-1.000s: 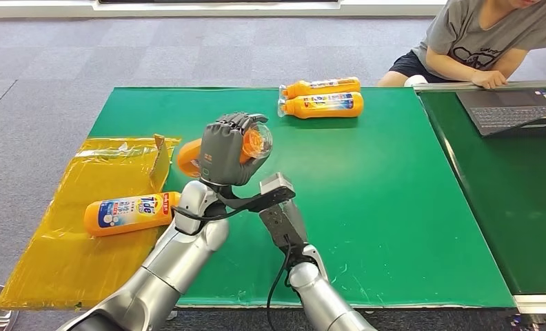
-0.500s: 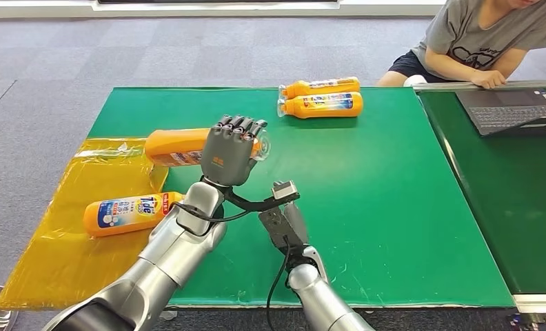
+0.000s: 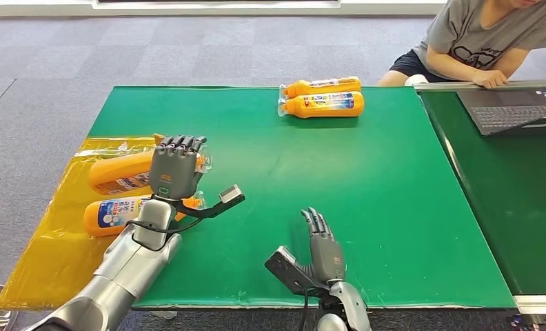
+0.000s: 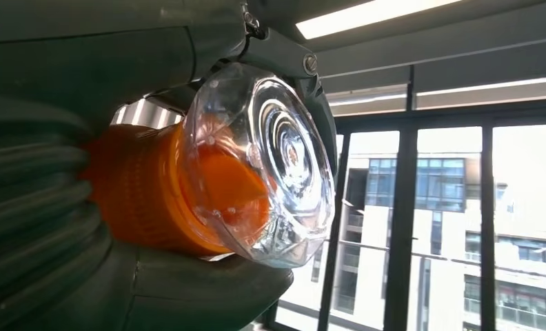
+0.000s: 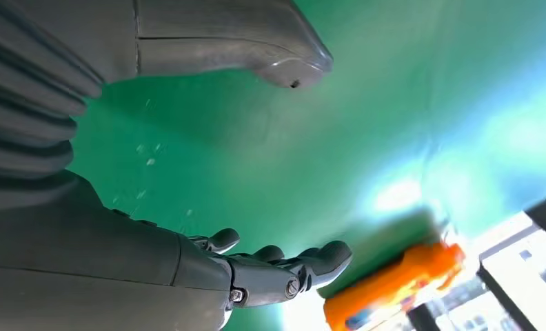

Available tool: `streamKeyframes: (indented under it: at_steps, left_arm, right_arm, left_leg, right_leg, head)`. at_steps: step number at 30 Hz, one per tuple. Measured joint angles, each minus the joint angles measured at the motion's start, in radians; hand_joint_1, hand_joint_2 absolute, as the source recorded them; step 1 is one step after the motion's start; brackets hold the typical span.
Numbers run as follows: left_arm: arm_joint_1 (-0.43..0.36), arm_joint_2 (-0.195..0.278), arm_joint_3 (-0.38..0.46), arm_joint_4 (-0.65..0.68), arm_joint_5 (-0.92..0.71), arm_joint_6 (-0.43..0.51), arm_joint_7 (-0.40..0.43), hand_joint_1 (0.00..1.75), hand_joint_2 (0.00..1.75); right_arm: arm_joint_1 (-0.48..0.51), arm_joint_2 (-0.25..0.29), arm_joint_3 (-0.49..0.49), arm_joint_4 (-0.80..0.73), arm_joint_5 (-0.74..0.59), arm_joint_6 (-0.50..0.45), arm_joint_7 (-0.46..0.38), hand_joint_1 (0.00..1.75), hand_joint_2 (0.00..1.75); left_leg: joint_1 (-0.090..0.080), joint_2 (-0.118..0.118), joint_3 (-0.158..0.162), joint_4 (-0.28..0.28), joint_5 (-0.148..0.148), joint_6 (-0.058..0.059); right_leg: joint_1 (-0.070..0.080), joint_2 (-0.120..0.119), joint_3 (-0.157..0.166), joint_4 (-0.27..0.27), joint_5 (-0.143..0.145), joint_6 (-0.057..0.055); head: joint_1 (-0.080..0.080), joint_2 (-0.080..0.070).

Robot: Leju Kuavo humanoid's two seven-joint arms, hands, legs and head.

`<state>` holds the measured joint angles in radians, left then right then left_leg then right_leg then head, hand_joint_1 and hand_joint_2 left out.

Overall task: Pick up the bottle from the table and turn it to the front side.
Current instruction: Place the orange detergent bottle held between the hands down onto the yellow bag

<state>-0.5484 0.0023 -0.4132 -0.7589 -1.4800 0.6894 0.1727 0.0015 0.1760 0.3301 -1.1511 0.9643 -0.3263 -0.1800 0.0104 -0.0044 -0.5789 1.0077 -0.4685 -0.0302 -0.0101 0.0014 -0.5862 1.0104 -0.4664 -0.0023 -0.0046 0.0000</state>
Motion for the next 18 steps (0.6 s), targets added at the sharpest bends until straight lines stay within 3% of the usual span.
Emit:
streamKeyframes:
  at_steps: [5, 10, 16, 18]
  left_arm:
    - [0.040, 0.058, 0.004, -0.066, 0.000, -0.009, 0.044, 1.75, 1.75]
    - [0.077, 0.104, 0.023, -0.136, 0.000, -0.020, 0.051, 1.75, 1.75]
    - [0.076, 0.167, -0.023, -0.182, 0.000, -0.040, 0.224, 1.75, 1.75]
    - [0.074, 0.188, -0.045, -0.189, 0.000, -0.042, 0.248, 1.75, 1.75]
  right_arm:
    - [0.115, -0.037, -0.027, -0.195, 0.072, -0.031, 0.059, 0.00, 1.75]
    - [0.197, -0.066, -0.039, -0.345, 0.087, -0.036, 0.067, 0.00, 1.75]
    - [0.224, -0.077, -0.039, -0.411, 0.082, -0.043, 0.076, 0.00, 1.75]
    - [0.228, -0.079, -0.039, -0.423, 0.081, -0.042, 0.078, 0.00, 1.75]
  left_leg:
    - [0.000, 0.000, 0.000, 0.000, 0.000, 0.000]
    - [0.000, 0.001, 0.000, 0.000, 0.000, 0.000]
    - [0.000, 0.003, 0.002, 0.000, 0.000, 0.000]
    - [0.000, 0.003, 0.002, 0.000, 0.000, 0.000]
  right_leg:
    - [0.000, 0.000, 0.000, 0.000, 0.000, 0.000]
    - [0.000, 0.001, 0.000, 0.000, 0.000, 0.000]
    - [0.000, 0.002, 0.000, 0.000, 0.000, 0.000]
    - [0.000, 0.002, 0.000, 0.000, 0.001, 0.000]
  head:
    - [0.000, 0.000]
    - [0.000, 0.000]
    - [0.000, 0.000]
    - [0.000, 0.000]
